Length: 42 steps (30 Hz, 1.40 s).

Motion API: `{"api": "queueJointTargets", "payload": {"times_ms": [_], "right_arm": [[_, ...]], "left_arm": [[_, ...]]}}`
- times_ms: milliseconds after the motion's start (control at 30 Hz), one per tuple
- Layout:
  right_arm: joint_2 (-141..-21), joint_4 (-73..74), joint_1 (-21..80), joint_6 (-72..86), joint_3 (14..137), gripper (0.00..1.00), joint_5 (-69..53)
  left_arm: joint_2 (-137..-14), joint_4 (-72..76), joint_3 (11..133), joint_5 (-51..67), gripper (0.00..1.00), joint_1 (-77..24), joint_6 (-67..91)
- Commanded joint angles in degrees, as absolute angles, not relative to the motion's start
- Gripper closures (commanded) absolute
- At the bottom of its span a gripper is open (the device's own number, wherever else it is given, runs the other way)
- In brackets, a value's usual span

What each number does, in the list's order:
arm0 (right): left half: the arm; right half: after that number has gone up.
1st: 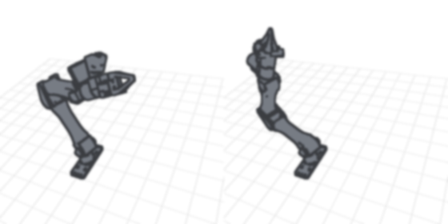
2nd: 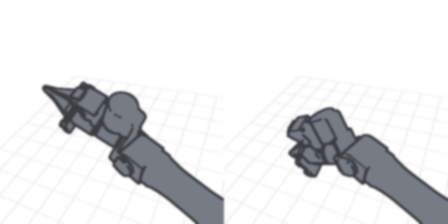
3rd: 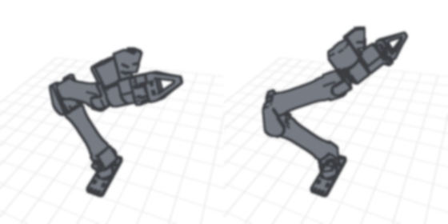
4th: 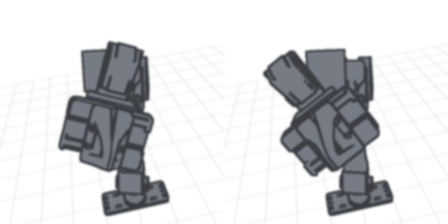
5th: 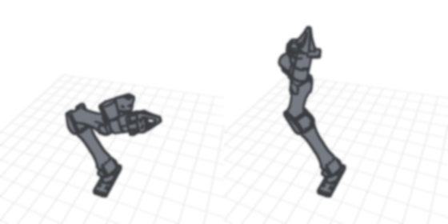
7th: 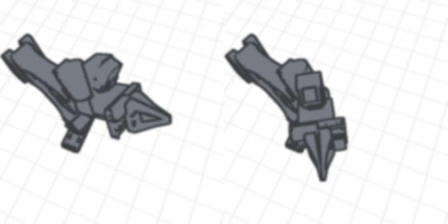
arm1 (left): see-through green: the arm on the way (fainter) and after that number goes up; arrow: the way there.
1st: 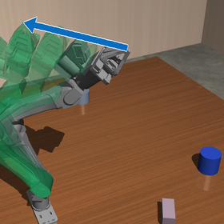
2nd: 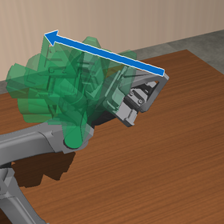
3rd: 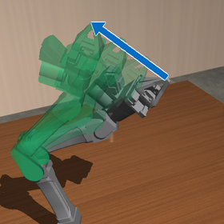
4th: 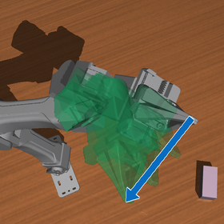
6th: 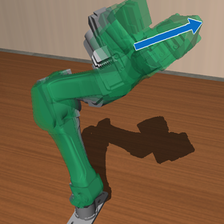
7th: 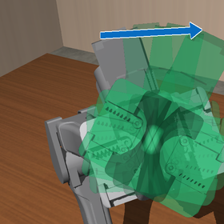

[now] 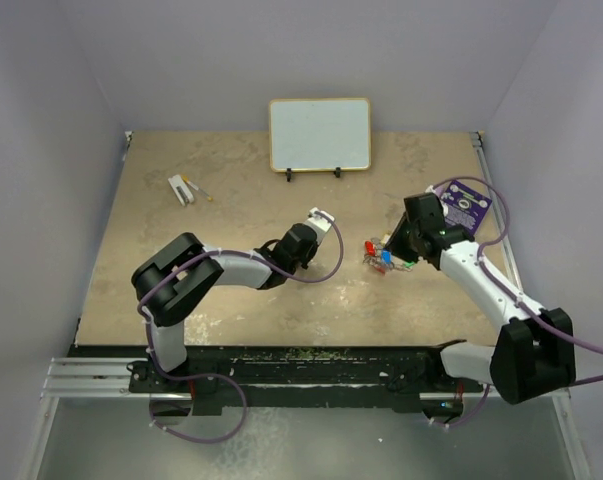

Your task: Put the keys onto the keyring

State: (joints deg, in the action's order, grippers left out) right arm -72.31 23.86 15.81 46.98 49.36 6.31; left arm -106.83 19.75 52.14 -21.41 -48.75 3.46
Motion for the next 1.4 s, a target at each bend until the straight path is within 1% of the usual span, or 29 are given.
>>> {"api": "queueJointTargets", "payload": {"times_ms": [0, 67, 100, 133, 200, 267, 333, 500, 633, 733, 867, 1033, 1233, 1367], "right_arm": [[-68.8, 32.0, 16.5, 51.1, 50.9, 0.67, 4.4], [-66.5, 34.1, 16.7, 51.4, 51.1, 0.62, 3.6], [-65.5, 34.7, 16.7, 51.4, 51.0, 0.49, 2.7], [-64.8, 35.3, 16.7, 51.4, 50.9, 0.42, 1.4], [-63.9, 36.6, 16.7, 51.5, 50.7, 0.38, -0.8], [-63.7, 37.9, 16.9, 51.3, 50.8, 0.37, -0.9], [-63.5, 38.2, 17.2, 51.1, 51.1, 0.38, 1.7], [-67.0, 32.9, 17.2, 48.6, 53.5, 0.4, 4.5], [-74.1, 33.5, 17.2, 47.6, 58.2, 0.45, 6.6], [-76.7, 33.5, 17.2, 46.7, 61.0, 0.5, 7.3], [-77.4, 32.7, 17.2, 46.6, 61.3, 0.51, 6.8], [-75.8, 30.9, 17.2, 47.3, 58.2, 0.51, 4.6], [-72.8, 30.0, 17.2, 47.0, 54.0, 0.51, 3.9], [-72.3, 30.2, 17.3, 46.5, 52.0, 0.51, 2.2]], "left_arm": [[-107.0, 20.3, 53.9, -21.0, 0.97, -48.6, 4.4], [-107.0, 20.2, 53.9, -20.8, 0.97, -48.6, 4.6], [-107.0, 20.3, 53.8, -20.8, 0.97, -48.6, 4.6], [-107.0, 20.3, 53.7, -20.8, 0.97, -48.6, 4.7], [-107.0, 20.3, 53.6, -20.6, 0.97, -48.6, 4.8], [-107.0, 20.3, 53.6, -20.4, 0.97, -48.6, 5.0], [-106.9, 20.3, 53.5, -20.3, 0.97, -48.6, 5.1], [-106.2, 20.1, 53.4, -20.6, 0.97, -48.6, 5.3], [-105.2, 20.4, 52.6, -20.7, 0.97, -48.6, 5.8], [-104.1, 21.1, 51.3, -20.4, 0.96, -48.6, 6.4], [-102.9, 22.3, 50.2, -20.1, 0.91, -48.6, 7.0], [-100.8, 22.6, 49.4, -20.0, 0.84, -48.6, 8.0], [-98.2, 21.0, 48.3, -20.4, 0.83, -48.5, 10.3], [-97.6, 21.7, 47.8, -18.5, 0.75, -48.4, 11.4]]}}
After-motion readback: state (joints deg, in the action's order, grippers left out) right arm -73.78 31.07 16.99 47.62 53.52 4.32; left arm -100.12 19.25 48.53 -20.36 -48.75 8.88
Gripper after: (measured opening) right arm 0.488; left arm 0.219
